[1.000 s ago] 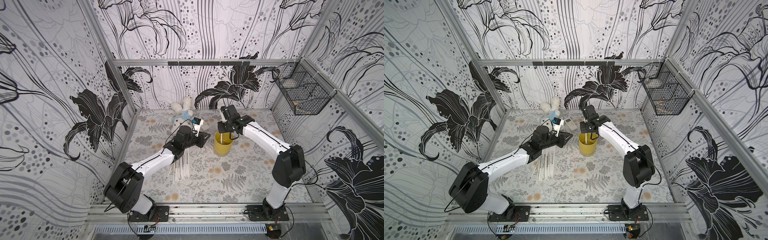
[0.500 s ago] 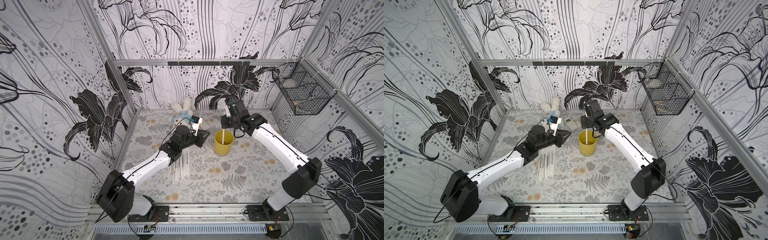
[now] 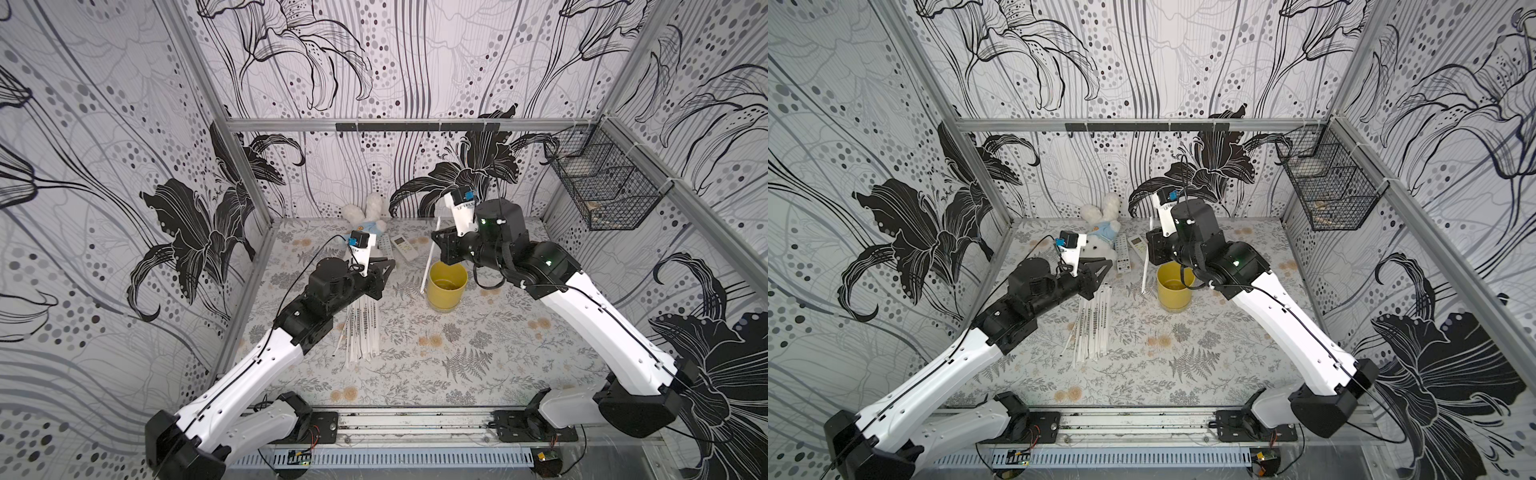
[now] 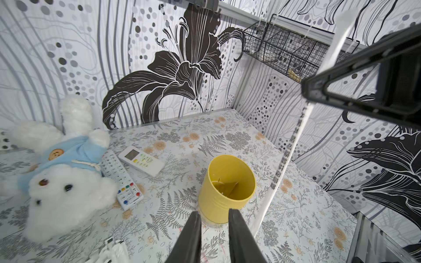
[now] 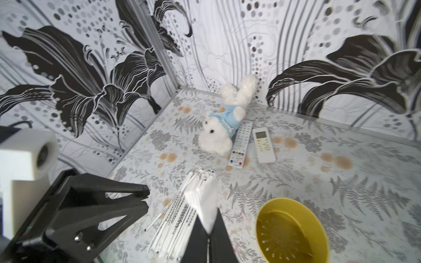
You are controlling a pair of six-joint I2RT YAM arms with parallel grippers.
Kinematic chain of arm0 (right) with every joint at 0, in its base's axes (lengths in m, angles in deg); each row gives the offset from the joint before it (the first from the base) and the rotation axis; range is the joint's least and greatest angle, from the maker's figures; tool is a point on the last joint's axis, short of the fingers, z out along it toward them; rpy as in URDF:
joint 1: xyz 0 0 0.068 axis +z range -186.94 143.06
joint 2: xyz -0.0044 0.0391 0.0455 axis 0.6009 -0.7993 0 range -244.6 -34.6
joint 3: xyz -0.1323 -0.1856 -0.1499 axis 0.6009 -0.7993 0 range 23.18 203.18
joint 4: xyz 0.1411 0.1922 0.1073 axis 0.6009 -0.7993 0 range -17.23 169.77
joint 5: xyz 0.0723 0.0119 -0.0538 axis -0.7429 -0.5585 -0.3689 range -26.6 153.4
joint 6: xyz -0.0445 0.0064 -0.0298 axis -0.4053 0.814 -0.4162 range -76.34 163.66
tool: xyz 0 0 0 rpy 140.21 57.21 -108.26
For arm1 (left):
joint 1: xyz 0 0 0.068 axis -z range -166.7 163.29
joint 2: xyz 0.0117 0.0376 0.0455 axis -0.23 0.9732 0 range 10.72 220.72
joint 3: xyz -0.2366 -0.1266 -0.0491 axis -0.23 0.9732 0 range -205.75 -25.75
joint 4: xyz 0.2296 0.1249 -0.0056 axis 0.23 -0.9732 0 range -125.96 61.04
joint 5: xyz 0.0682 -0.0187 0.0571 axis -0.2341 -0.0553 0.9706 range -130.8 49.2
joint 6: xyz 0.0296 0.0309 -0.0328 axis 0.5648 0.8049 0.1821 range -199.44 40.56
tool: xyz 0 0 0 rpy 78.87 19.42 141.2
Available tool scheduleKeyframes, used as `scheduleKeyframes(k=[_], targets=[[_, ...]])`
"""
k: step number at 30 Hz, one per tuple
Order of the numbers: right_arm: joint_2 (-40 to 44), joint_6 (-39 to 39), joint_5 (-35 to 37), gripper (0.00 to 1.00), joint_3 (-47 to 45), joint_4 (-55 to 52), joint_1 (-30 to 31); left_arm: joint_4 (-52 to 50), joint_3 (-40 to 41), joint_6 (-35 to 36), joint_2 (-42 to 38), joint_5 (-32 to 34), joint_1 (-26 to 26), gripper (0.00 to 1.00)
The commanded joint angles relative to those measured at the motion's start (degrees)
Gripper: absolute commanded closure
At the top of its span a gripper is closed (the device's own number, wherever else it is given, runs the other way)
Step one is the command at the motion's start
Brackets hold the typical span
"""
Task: Take the straws out of the storage container
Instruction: Pick up the straw from the container, then place the straw at the center of the board.
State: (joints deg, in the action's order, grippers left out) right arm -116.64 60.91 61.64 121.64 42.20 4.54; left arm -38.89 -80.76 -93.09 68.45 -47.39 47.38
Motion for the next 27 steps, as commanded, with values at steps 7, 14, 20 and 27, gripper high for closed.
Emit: scheduleKeyframes(k=[7, 14, 20, 27], targets=[[-21.14, 5.12, -28.9, 0.98, 2.8, 3.67, 0.27, -21.18, 1.6, -4.48, -4.26, 11.74, -0.12, 0.71], [-35.38, 7.72, -38.18, 0.94, 9.76, 4.12, 0.27, -21.79, 6.89, -4.63, -7.84, 12.48, -6.59, 0.71], [-43.81, 8.44, -39.29, 0.92, 16.2, 1.5, 0.53, -19.66, 9.36, -3.24, -8.34, 9.68, -9.43, 0.71], [-49.84, 9.28, -39.24, 0.87, 20.0, 0.85, 0.54, -17.89, 10.64, -2.17, -6.77, 6.53, -10.59, 0.73]])
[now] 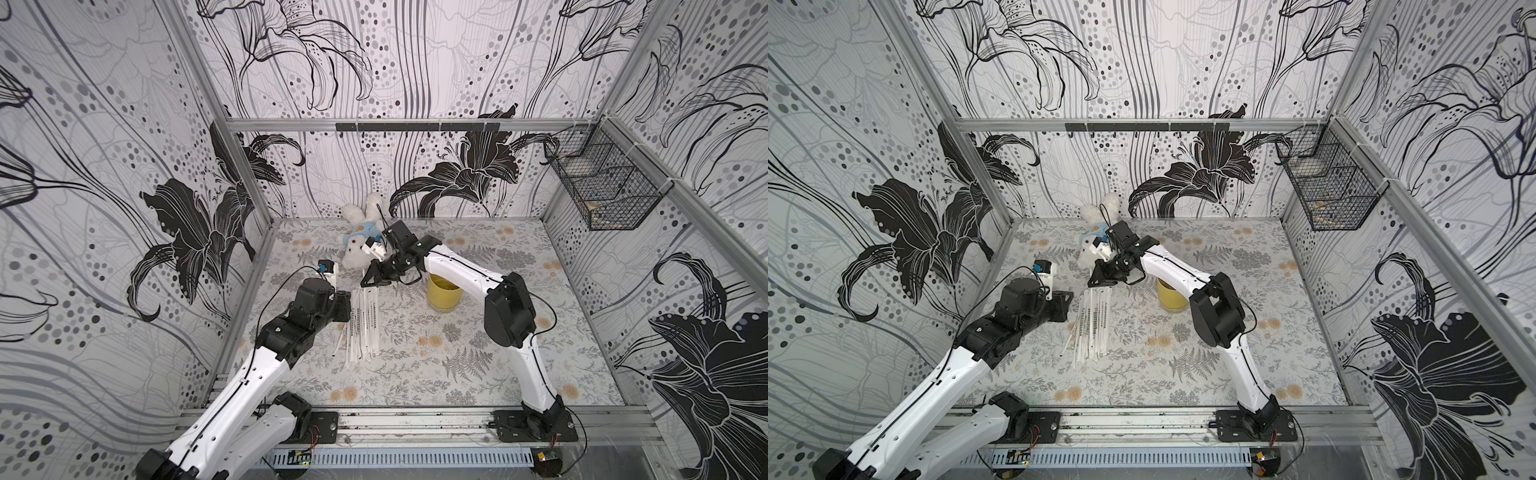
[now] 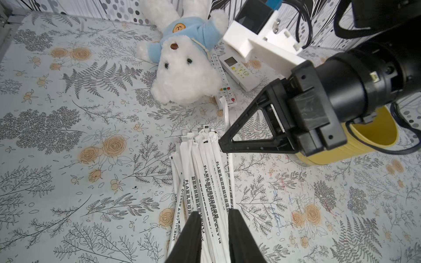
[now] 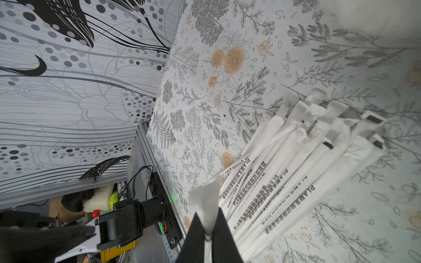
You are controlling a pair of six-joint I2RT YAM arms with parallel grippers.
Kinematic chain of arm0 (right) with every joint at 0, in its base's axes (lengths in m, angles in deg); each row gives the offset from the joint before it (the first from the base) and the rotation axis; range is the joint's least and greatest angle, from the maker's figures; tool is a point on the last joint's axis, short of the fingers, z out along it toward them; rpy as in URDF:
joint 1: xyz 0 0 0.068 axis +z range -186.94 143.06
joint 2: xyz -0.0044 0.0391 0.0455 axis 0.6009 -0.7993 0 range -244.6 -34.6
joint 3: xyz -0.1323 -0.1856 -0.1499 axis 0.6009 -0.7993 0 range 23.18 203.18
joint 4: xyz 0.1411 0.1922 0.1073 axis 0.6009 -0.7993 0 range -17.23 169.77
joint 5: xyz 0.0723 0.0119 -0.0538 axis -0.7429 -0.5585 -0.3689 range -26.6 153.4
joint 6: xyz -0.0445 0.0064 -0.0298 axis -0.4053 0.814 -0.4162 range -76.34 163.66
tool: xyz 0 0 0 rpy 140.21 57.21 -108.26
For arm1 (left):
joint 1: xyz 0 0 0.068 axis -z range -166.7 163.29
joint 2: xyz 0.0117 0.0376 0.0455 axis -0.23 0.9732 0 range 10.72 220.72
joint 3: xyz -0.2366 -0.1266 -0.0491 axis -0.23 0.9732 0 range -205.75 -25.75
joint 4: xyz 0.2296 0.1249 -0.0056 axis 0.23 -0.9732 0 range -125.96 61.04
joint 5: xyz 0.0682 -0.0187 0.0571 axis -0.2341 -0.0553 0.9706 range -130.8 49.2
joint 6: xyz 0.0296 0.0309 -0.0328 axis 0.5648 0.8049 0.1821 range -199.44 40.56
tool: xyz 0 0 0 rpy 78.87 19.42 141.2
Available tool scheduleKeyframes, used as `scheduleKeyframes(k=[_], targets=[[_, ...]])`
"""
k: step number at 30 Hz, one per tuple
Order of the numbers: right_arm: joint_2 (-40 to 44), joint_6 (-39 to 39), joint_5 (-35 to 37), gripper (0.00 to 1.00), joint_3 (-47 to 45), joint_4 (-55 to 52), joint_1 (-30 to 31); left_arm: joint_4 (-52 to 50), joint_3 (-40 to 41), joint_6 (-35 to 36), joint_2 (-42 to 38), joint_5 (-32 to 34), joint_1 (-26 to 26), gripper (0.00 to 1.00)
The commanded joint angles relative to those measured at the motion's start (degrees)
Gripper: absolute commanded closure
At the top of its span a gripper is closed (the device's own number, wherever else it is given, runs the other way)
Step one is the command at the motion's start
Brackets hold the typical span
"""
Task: Take the straws out of the storage container
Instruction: Place the straw at the center of the board.
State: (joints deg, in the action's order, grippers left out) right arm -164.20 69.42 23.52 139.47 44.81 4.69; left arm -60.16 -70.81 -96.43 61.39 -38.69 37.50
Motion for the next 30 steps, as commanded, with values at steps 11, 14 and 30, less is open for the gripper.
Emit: scheduleKeyframes(k=[11, 14, 30], targets=[[-6.8, 0.96, -2.09, 0.79, 3.73, -2.47, 0.34, 6.67, 1.69, 0.62, -0.96, -6.74, -2.74, 0.73], [-7.05, 0.58, -0.87, 0.76, 4.03, -3.39, 0.38, 6.59, 1.72, 0.4, -1.18, -6.9, -3.08, 0.73], [-9.57, -2.78, -0.55, 0.57, 7.63, -9.59, 1.0, 13.27, 2.98, -3.81, -0.57, -12.12, -3.62, 0.73]])
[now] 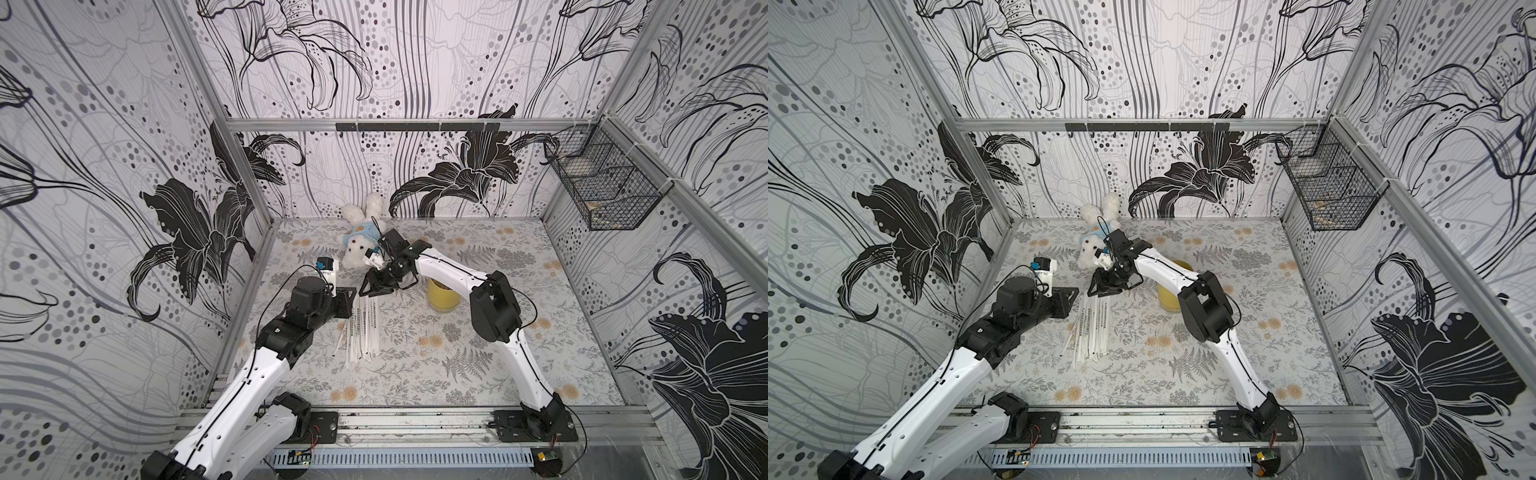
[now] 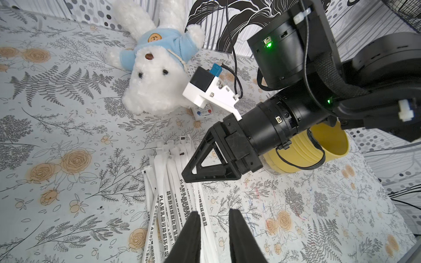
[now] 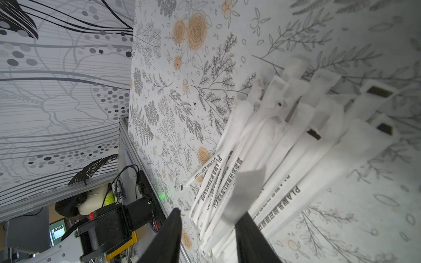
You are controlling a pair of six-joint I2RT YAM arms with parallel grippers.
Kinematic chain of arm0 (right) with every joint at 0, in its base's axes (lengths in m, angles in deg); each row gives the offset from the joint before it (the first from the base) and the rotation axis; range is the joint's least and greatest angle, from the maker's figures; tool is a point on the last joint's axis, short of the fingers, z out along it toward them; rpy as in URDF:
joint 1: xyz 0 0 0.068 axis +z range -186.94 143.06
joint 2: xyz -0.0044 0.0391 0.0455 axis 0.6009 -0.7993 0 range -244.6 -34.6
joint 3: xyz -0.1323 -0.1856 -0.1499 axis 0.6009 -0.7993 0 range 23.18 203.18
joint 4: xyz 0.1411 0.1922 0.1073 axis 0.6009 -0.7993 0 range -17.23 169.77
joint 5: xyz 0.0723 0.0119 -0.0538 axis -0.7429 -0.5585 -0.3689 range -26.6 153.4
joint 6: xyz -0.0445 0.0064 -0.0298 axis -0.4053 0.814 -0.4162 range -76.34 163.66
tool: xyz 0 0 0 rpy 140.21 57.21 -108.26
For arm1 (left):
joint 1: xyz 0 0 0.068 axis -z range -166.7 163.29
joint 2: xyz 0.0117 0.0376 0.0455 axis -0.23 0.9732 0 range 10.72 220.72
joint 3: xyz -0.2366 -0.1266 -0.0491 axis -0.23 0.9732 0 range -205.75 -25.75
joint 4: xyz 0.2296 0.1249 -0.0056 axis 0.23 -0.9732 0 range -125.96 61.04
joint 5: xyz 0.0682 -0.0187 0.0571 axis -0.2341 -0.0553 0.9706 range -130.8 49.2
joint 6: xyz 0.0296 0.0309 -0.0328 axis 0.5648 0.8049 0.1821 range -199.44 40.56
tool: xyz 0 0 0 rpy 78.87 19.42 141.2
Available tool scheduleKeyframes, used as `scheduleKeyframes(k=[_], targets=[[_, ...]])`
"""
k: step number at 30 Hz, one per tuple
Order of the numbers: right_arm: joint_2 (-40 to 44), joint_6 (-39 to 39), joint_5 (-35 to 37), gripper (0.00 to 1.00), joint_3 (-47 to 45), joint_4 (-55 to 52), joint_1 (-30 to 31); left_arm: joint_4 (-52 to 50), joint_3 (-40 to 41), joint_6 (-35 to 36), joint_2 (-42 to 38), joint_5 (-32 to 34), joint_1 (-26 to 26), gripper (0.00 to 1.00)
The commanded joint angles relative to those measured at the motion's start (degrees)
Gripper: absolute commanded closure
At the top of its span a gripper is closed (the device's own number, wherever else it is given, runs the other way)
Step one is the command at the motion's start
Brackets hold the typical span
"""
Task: Take the straws out of the storage container
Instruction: Place the straw at the center of the board.
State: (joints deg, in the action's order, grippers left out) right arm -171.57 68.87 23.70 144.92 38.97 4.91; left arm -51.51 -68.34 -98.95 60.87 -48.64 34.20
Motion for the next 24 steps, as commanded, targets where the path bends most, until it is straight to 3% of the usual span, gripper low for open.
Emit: scheduleKeyframes(k=[1, 6, 13, 18, 21, 24], targets=[[-2.57, -2.53, -0.64, 0.56, 2.78, -4.35, 0.82, 4.7, 0.42, -1.39, 0.03, -2.14, -0.3, 0.73], [-3.34, -2.88, -0.15, 0.46, 4.2, -4.84, 0.96, 4.68, 0.7, -1.16, 0.27, -2.25, -0.27, 0.73], [1.8, -3.3, 1.43, 0.48, 2.23, -3.85, 0.96, 11.68, 3.87, -3.97, -0.56, -1.69, -0.26, 0.73], [12.62, -6.66, 13.16, 0.48, 1.34, -5.13, -0.06, 26.53, 8.9, -4.6, 1.81, 6.14, -0.25, 0.75], [23.32, -6.15, 23.7, 0.48, -8.34, 0.15, -4.04, 36.58, 11.79, -1.86, 5.31, 12.57, -0.58, 0.75], [37.42, -3.57, 33.82, 0.49, -29.06, 12.28, -10.3, 48.33, 15.51, 1.26, 9.45, 15.74, -2.93, 0.75]])
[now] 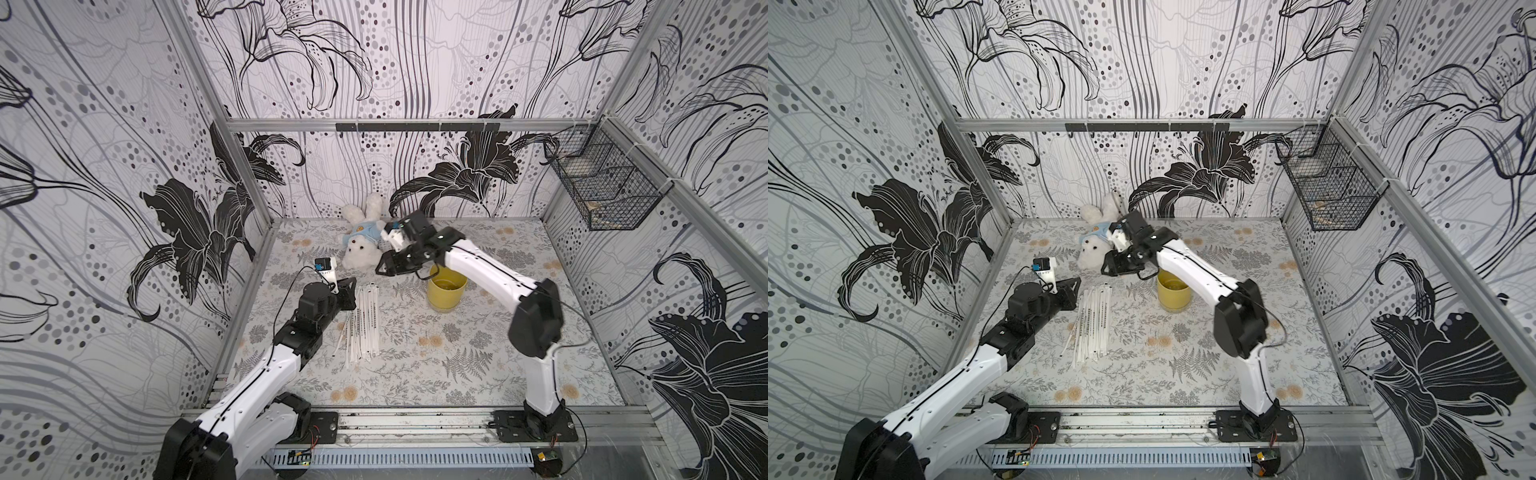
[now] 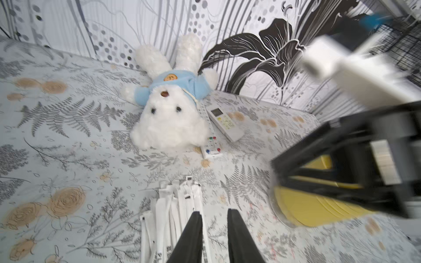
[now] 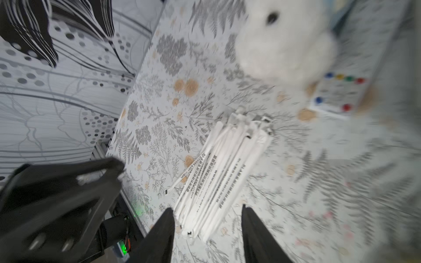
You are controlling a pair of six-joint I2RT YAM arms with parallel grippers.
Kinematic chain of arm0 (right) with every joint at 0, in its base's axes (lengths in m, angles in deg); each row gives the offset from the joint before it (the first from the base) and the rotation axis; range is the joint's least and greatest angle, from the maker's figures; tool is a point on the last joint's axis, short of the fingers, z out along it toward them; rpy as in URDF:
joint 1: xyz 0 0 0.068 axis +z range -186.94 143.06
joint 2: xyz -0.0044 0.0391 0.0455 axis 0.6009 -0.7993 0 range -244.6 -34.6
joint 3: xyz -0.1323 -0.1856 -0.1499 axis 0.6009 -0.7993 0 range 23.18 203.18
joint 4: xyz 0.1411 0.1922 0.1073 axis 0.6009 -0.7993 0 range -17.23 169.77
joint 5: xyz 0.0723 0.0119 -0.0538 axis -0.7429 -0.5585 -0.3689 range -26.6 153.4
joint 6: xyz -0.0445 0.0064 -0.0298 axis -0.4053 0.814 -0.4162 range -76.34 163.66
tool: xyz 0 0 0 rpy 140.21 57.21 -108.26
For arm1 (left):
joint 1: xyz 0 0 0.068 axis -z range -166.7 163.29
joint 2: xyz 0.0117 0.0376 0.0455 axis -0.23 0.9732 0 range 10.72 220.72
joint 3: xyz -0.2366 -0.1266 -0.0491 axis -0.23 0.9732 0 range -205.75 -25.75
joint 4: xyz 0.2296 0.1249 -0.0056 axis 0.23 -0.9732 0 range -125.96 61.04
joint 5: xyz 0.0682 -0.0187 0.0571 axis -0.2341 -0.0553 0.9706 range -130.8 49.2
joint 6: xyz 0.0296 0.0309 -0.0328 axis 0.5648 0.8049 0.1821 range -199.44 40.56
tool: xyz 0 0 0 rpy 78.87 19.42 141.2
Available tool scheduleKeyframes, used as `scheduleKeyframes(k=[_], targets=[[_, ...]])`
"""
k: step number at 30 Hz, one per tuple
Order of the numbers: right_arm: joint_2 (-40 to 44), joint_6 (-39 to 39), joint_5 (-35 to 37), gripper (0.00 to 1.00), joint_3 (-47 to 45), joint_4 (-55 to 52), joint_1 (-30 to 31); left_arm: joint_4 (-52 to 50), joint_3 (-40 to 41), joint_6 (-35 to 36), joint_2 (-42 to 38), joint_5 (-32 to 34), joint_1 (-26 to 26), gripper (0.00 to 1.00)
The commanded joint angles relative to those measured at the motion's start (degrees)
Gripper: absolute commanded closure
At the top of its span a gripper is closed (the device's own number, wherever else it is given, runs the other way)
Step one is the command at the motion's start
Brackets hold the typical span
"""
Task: Take the straws out of the storage container
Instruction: Place the straw at the center of the board, then reset both arms
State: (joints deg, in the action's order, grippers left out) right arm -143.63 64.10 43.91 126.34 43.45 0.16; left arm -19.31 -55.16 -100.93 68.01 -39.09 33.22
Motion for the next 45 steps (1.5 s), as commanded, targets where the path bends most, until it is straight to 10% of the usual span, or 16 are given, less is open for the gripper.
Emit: scheduleKeyframes(k=[1, 5, 12, 18, 23, 30, 35, 40, 41, 44, 45], targets=[[14.03, 0.81, 17.66, 0.49, -17.31, 11.96, -7.92, 19.52, 3.25, 3.81, 4.02, 6.13, -3.66, 0.76], [27.85, -2.93, 37.03, 0.45, -42.09, 30.33, -17.1, 24.71, 3.07, 5.32, 11.11, 3.87, -10.99, 0.77], [26.89, -3.83, 43.39, 0.4, -65.48, 55.47, -32.38, 28.67, 3.12, 10.73, 18.23, -3.15, -19.79, 0.75], [24.02, -10.92, 40.22, 0.4, -65.3, 63.26, -33.41, 51.28, 13.67, 13.53, 23.07, -8.81, -23.29, 0.75], [27.0, -17.79, 38.72, 0.4, -70.57, 71.76, -33.41, 49.3, 11.2, 15.75, 25.9, -15.0, -23.93, 0.75], [29.82, -22.23, 32.65, 0.4, -77.98, 76.21, -33.5, 72.39, 22.33, 14.17, 28.31, -9.39, -23.2, 0.72], [24.34, -24.79, 24.8, 0.38, -82.54, 89.3, -35.05, 66.34, 19.92, 14.25, 27.58, -6.36, -22.56, 0.7], [22.82, -24.54, 12.61, 0.37, -89.88, 104.03, -39.56, 65.25, 19.81, 14.37, 27.13, -5.96, -22.38, 0.37], [23.0, -24.3, 12.95, 0.34, -90.35, 104.52, -39.56, 65.88, 19.74, 14.42, 27.55, -5.92, -22.38, 0.05], [23.41, -23.76, 16.46, 0.19, -89.73, 102.6, -39.56, 64.74, 19.35, 14.64, 27.34, -5.17, -22.09, 0.02], [23.01, -23.66, 17.06, 0.0, -89.9, 103.7, -39.5, 64.29, 18.99, 14.8, 27.42, -4.46, -21.67, 0.02]])
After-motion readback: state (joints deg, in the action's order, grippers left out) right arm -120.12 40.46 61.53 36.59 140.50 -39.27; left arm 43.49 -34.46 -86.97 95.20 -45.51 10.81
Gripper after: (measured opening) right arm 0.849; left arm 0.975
